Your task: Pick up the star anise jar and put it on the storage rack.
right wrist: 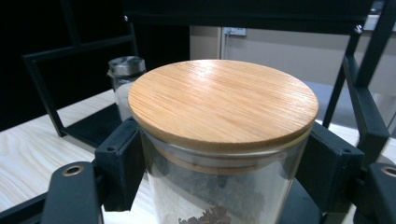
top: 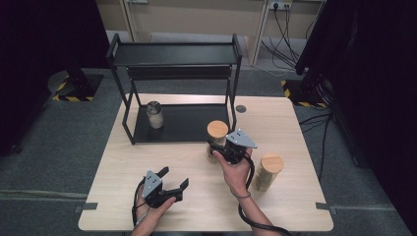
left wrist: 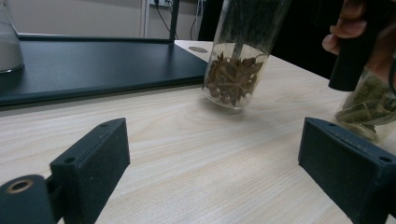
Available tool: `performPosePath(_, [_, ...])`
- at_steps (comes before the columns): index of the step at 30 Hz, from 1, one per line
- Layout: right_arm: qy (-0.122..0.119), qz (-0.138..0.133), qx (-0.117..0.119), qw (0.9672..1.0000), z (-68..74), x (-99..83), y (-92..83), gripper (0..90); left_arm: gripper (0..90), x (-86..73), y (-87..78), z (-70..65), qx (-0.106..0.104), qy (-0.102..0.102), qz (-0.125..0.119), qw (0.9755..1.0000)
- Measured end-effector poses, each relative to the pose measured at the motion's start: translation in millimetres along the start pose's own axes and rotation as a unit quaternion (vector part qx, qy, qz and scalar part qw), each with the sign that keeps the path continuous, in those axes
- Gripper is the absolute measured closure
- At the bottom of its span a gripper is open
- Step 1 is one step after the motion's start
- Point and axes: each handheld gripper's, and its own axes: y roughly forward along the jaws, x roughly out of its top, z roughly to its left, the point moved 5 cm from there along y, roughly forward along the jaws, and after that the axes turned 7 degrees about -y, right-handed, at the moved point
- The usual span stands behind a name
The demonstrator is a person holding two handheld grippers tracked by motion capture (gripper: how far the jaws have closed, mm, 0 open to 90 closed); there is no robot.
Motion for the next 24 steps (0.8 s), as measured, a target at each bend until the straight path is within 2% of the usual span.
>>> performPosePath(10, [-0.004,-0.011,0.016,0.9998,10.6,19.4,10.4,25.5,8.2,0.0,-0.3,-0.2,-0.001,0.001,-0.002,1.0])
performPosePath(24, [-0.005,-0.014,0.03,0.9994,21.6,33.4,32.7,25.5,8.2,-0.1,-0.4,-0.6,0.001,0.003,-0.002,1.0])
